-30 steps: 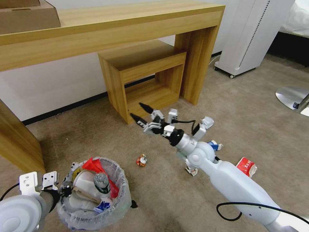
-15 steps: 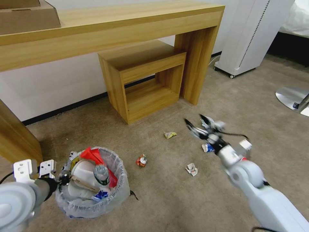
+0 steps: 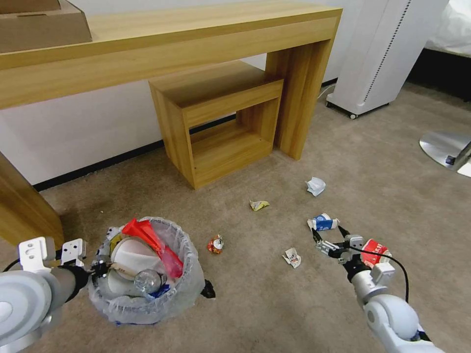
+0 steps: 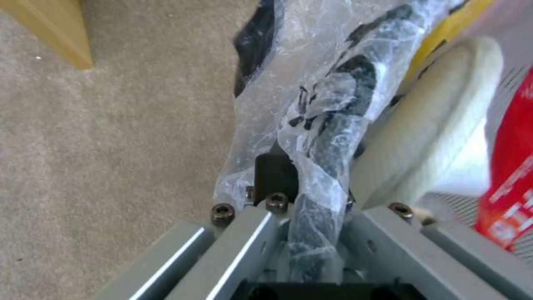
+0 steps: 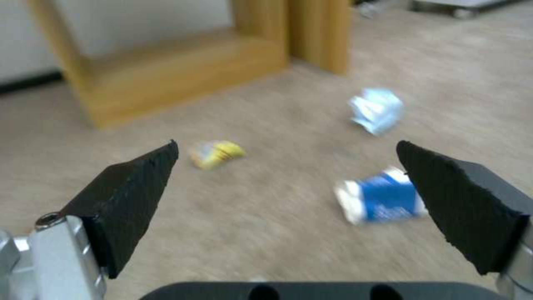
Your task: Pick up the trash bin and place the garbage on the floor into it.
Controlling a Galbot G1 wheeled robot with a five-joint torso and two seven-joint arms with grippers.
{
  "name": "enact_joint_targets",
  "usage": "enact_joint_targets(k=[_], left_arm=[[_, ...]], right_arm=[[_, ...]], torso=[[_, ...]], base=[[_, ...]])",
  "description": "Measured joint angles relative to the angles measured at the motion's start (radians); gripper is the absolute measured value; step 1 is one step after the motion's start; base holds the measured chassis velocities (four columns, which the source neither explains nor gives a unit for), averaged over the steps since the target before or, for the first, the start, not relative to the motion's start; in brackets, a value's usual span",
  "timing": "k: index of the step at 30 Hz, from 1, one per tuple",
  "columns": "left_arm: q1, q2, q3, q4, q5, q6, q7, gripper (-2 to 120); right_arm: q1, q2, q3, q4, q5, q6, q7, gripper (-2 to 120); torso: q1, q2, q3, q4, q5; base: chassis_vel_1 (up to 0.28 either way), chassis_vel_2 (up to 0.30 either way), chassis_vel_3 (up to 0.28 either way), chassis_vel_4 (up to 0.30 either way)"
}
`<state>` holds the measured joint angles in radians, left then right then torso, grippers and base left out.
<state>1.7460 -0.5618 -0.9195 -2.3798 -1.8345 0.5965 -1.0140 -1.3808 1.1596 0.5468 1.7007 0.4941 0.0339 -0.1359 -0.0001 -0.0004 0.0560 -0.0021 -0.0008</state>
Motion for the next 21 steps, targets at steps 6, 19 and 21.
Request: enact_joint_targets(k=[6,19,21], left_arm=[[-0.015,-0.011,0.028,0.024,0.034,0.003,-0.002,0],[0.020,-0.070,0.028,0.011,0.069,0.014,-0.004,0],[0.014,-0.090,0.030,0.002,0.078,0.014,-0.006,0]], right_arm=[[0.004,0.102,-0.043,-0.018,-0.143,-0.020,0.165,100],[0.001,0.120,-0.097,-0.077,-0.265,0.133,0.191,100],[-0.007,0.122,-0.106,-0.069,-0.268,0.141,0.166,100]], torso=[[0.000,0.000,0.000,0.0001,0.0003],[0.000,0.000,0.000,0.0002,0.0004],[0.000,0.000,0.000,-0.0001,0.0004]], base=[[0.000,0.000,0.000,0.000],[0.000,0.000,0.000,0.000],[0.000,0.000,0.000,0.000]])
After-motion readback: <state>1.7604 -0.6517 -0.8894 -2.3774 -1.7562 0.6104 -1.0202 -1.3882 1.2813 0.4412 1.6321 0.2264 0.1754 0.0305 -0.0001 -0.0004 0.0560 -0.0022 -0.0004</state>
